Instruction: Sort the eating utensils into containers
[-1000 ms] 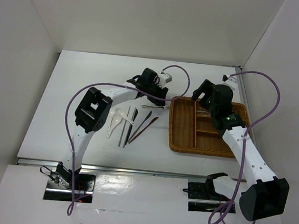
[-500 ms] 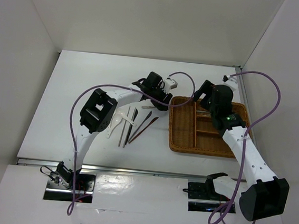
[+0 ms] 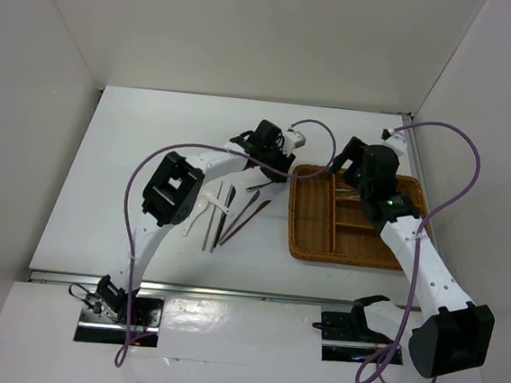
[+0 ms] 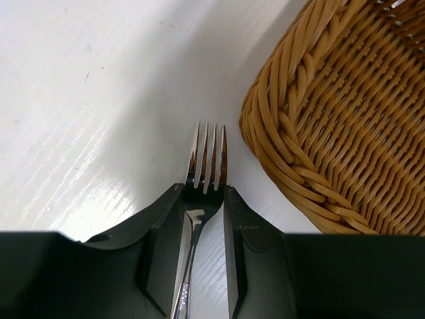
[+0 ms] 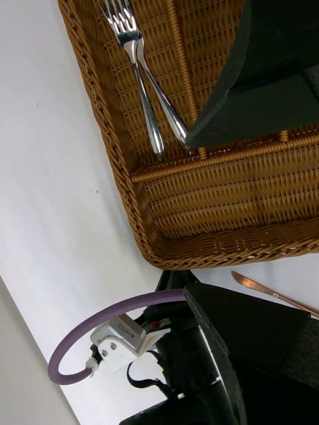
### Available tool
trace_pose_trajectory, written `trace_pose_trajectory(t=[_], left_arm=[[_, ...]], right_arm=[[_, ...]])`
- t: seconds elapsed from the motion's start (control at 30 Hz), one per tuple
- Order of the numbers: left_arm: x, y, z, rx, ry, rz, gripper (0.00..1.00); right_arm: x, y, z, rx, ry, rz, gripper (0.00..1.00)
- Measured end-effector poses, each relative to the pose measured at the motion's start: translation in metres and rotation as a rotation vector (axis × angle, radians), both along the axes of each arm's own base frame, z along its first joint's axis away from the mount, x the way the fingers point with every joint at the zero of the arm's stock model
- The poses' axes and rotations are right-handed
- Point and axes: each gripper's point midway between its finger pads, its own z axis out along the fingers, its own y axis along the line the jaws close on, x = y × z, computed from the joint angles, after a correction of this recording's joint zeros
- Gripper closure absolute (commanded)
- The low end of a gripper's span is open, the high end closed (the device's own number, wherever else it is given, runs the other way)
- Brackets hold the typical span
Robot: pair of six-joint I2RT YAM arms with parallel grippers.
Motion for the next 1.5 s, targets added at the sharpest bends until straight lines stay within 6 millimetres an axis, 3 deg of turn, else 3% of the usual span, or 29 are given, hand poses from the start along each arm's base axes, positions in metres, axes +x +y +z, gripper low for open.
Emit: trace_pose_trajectory(t=[0.13,0.37,0.57,0.7,0.87,1.13,1.27,1.5], left_arm=[[0.0,0.0,-0.001,0.001,0.009,0.017,0.95],[-0.007,0.009,0.002,-0.066,0.08,0.092,0.95],[-0.011,0.052,0.008,-0.159,0.228,0.248,0.95],[0.004,0.067,0.033,-0.218,0.23,0.335,0.95],[0.003,0.057,0.07,-0.289,0.221,0.369,0.94],[-0.001,0.045,0.113,-0.416,0.256,0.429,0.94],[-0.008,0.044,0.134,-0.481,0.28,0.456,0.93],[-0.012,0.04,0.168,-0.558,0.264,0.456,0.93]], right_arm=[[0.0,0.0,0.0,0.0,0.0,0.0,0.09],[-0.001,0.004,0.0,0.01,0.003,0.023,0.09],[-0.007,0.015,0.0,0.044,-0.004,0.085,0.09],[-0.011,0.033,-0.002,0.082,-0.016,0.182,0.09],[-0.01,0.066,-0.007,0.135,-0.014,0.345,0.08],[-0.015,0.138,-0.049,0.104,0.072,0.572,0.07],[-0.015,0.151,-0.057,0.096,0.08,0.609,0.06],[-0.003,0.163,-0.048,0.115,0.024,0.634,0.05]])
